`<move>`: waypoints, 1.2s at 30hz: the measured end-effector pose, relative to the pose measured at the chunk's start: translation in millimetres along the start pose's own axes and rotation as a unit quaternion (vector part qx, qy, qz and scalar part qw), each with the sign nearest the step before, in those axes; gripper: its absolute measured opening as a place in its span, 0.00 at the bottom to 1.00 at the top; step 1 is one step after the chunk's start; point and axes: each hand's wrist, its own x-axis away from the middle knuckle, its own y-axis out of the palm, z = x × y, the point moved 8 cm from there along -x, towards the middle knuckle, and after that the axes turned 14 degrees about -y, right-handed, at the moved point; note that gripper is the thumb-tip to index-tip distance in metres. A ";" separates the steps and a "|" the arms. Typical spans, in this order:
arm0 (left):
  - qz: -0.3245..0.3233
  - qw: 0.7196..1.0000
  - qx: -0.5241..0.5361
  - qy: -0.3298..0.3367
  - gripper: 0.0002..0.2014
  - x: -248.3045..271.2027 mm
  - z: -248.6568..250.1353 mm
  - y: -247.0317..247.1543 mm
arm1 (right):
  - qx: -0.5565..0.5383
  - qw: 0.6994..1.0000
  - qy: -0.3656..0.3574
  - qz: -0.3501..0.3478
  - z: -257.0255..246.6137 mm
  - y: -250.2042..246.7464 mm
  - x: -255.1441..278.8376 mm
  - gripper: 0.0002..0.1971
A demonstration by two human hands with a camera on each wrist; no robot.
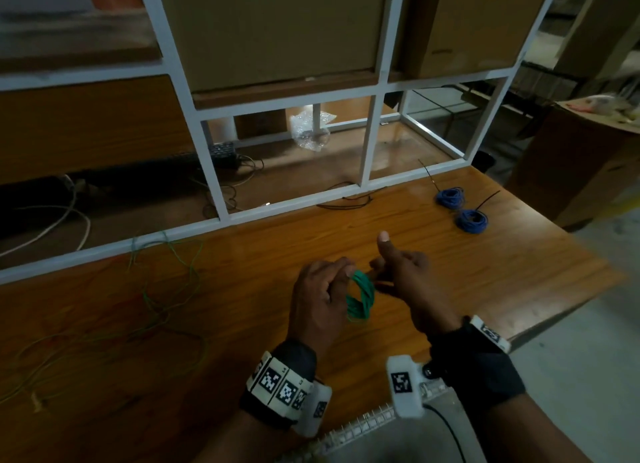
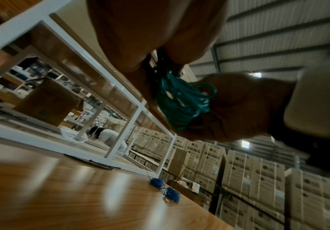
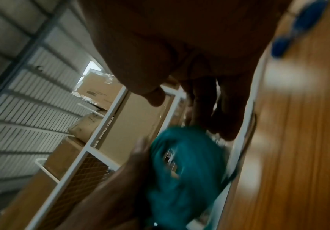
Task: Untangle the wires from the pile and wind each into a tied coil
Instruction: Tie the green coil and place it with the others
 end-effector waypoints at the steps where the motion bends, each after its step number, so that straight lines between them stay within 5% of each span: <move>1: 0.016 1.000 0.017 -0.014 0.16 -3.7 -4.3 -5.4 | 0.000 1.000 -0.028 0.000 -7.0 -7.5 0.4 0.30; 3: 0.048 0.998 0.031 -0.025 0.18 -9.6 -10.8 -16.6 | -0.017 0.997 -0.055 -0.055 -14.3 -7.7 6.9 0.22; 7: 0.053 0.993 0.069 -0.074 0.15 -11.4 -14.2 -15.8 | -0.016 0.977 -0.130 -0.168 -11.6 20.9 28.9 0.37; 12: 0.028 0.980 0.147 -0.129 0.18 -5.5 -20.7 -1.5 | 0.007 0.974 -0.207 -0.093 -6.8 15.4 26.4 0.25; 19: 0.000 0.918 0.324 -0.227 0.17 11.6 -21.6 31.8 | 0.049 0.970 -0.230 -0.068 3.6 -12.8 12.7 0.10; 25: -0.032 0.930 0.266 -0.250 0.12 15.5 -10.1 39.6 | 0.076 0.968 -0.221 -0.091 18.2 -31.6 5.4 0.10; 29: -0.032 0.968 0.187 -0.166 0.14 -15.4 15.4 13.8 | 0.071 0.957 -0.235 -0.153 17.1 -30.8 0.3 0.11; 31: -0.103 0.978 0.114 -0.139 0.13 -29.6 27.2 18.6 | 0.067 0.949 -0.240 -0.192 13.4 -25.4 -4.7 0.10; 36: -0.250 0.948 0.071 -0.183 0.09 -51.4 8.6 30.5 | 0.029 0.935 -0.257 -0.242 0.4 -10.2 -32.5 0.09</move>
